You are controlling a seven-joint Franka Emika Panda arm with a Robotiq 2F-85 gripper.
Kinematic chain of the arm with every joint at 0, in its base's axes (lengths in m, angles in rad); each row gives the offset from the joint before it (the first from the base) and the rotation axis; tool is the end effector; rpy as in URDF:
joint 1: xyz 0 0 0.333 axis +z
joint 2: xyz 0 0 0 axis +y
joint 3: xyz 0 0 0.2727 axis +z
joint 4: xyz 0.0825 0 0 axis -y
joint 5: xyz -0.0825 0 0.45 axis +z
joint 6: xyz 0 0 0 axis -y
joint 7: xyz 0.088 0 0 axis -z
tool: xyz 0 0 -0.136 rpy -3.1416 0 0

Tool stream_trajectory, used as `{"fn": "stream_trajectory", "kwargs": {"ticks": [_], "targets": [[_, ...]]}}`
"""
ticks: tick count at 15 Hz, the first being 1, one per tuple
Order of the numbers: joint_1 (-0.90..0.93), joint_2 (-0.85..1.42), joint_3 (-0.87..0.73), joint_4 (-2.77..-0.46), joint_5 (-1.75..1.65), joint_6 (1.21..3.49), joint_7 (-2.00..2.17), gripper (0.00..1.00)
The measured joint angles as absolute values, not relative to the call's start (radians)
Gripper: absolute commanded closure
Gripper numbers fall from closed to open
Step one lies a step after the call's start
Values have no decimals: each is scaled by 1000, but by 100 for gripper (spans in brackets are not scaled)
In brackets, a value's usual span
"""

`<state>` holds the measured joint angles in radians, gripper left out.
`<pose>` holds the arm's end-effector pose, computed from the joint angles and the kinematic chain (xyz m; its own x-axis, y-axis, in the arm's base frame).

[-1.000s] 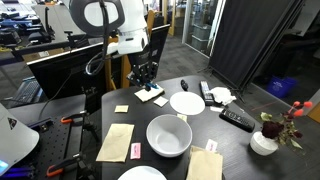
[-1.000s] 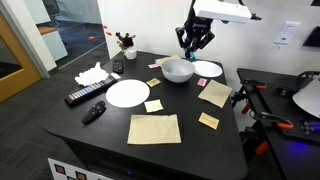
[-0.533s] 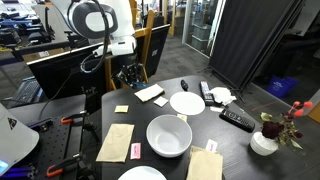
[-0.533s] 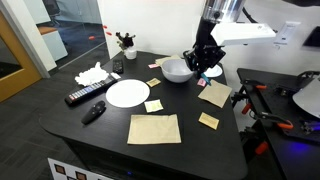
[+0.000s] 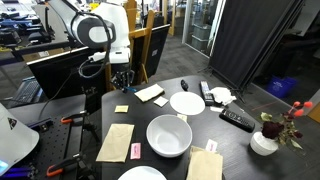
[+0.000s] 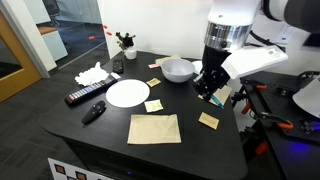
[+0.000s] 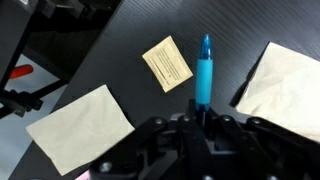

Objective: Remove the pen from the bowl and put it on the table

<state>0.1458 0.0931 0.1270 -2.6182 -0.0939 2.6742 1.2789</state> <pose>0.4353 0.1263 0.0835 0.6046 -0.7964 0.0156 -0.7962 -0.6035 0.0433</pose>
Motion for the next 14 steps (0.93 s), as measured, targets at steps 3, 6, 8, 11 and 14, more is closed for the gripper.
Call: {"fn": "stream_trajectory", "kwargs": {"ticks": [3,6,8,11,14], "targets": [[164,132,127,-2618,-93,2675,1277,92],[169,150,127,-2617,-93,2676,1275,92],[169,150,127,-2617,-93,2676,1275,98],[171,154,125,-2617,-94,2676,1275,98],[182,172,125,-2614,-94,2678,1269,98]]}}
